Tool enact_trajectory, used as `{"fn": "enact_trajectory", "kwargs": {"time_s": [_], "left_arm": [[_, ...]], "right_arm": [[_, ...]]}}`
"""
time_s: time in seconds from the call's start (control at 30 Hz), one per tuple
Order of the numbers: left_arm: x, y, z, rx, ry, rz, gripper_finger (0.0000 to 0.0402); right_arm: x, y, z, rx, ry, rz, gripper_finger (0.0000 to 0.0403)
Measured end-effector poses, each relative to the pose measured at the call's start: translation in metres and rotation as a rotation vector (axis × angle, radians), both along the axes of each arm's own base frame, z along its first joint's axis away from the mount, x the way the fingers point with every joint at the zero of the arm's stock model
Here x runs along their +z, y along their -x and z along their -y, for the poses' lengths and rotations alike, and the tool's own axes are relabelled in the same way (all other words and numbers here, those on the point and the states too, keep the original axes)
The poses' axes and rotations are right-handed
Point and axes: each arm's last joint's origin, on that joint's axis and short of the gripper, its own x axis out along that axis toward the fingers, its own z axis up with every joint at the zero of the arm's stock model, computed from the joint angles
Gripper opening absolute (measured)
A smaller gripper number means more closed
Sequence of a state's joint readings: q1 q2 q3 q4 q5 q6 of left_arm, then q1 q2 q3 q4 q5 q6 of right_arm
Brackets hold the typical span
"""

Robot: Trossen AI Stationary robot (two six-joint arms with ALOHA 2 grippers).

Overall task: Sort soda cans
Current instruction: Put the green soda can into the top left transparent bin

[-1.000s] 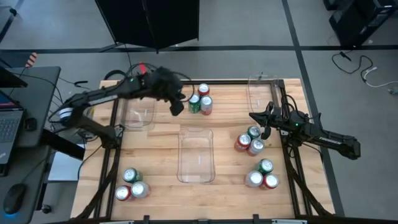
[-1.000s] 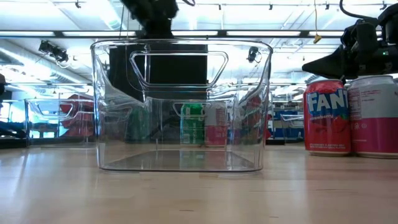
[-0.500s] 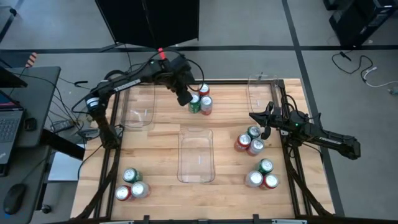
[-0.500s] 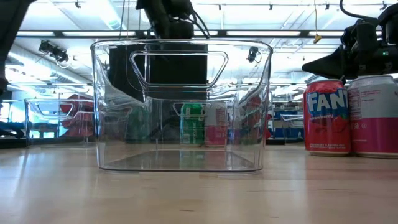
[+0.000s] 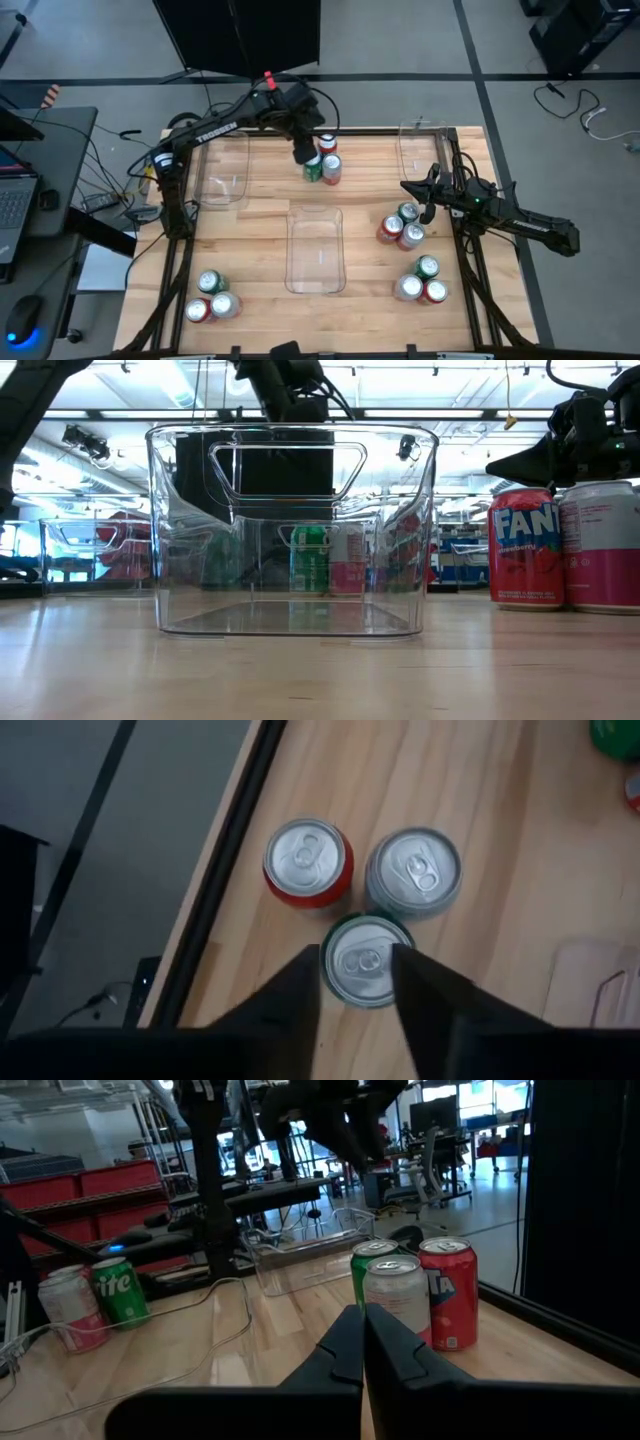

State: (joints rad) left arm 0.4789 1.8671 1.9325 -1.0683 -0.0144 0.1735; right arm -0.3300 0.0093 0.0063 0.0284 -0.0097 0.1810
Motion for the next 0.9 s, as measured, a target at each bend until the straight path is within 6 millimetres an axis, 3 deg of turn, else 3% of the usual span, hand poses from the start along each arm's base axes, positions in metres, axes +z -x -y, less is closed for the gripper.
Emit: {"fn": "enact_trajectory", "kwargs": {"time_s": [0.23,0.4,0.7,0.9], "left_arm": [[-0.004,-0.001,-0.003,0.067,-0.008,-0.013,0.0256],[-0.013,-0.002,-0.014,0.089,0.015,-0.039,0.0308],[-0.054,-0.004,-0.029,0.077,0.098,-0.240,0.0321],[-0.056,-0.006,-0.031,0.008,0.057,-0.251,0.0321]], "right_arm": [[0.000,0.000,0.000,0.000,0.000,0.000,0.0001],[0.000,0.000,0.000,0.000,0.000,0.000,0.0001],[0.000,0.000,0.000,0.000,0.000,0.000,0.0001],[0.000,0.000,0.000,-0.001,0.000,0.001,0.0001]]}}
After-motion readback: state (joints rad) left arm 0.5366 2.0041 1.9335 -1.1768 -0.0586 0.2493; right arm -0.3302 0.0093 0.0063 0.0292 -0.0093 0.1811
